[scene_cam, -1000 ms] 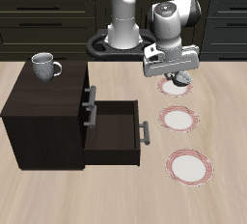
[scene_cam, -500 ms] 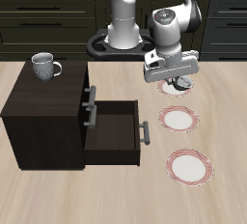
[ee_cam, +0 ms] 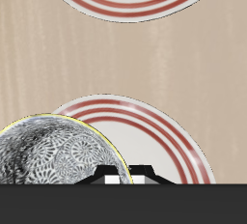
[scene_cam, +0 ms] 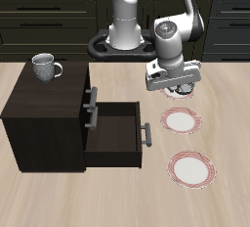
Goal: Place the bowl on the nearest plate relative to the robot
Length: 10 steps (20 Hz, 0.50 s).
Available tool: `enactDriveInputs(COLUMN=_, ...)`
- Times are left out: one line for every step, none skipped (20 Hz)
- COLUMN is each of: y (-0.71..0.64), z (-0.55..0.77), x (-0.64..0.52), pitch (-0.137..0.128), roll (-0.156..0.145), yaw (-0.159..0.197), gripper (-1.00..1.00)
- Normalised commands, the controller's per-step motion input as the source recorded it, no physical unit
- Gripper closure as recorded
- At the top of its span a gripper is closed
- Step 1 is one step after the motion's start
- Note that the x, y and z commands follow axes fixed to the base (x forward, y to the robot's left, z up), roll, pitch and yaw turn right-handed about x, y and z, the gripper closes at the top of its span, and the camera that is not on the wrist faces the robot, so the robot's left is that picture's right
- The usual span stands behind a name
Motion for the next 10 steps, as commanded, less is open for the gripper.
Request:
enactDriveInputs(y=0.02, z=0.04, x=-0.02, pitch=-0.006, roll=0.018, yaw=0.008, gripper=-1.00)
enactDriveInputs(y=-0.03, z=0.01, x=-0.08, pitch=0.005, roll=0.005, yaw=-0.016, gripper=-1.00)
enactDriveInputs(y=-0.03, z=0.03, x=0.04, pitch=-0.010, roll=-0.012, yaw=-0.005, gripper=-1.00)
enactDriveInputs(y=-0.02, z=0.11, x=0.00, pitch=-0.021, roll=0.001, yaw=0.040, gripper=-1.00)
enactDriveInputs(y=-0.09, z=0.22, x=-0.23, pitch=-0.049, roll=-0.018, yaw=-0.020, gripper=-1.00)
enactDriveInputs(y=0.01, z=0.13, x=0.00, pitch=-0.044, roll=-0.004, yaw=0.041, gripper=-1.00)
enactDriveInputs(y=0.03, z=0.15, x=-0.02, pitch=-0.015, roll=0.061, yaw=-0.004, gripper=-1.00)
enactDriveInputs(y=-0.04, z=0.16, x=-0.07, pitch=-0.050, roll=-0.015, yaw=-0.016, gripper=-1.00)
enactDriveInputs(y=-0.02, z=0.18, x=-0.03, pitch=-0.029, roll=-0.002, yaw=0.002, gripper=-1.00)
enactDriveInputs(y=-0.02, z=0.17, x=-0.11, pitch=-0.038, roll=0.004, yaw=0.022, gripper=-1.00)
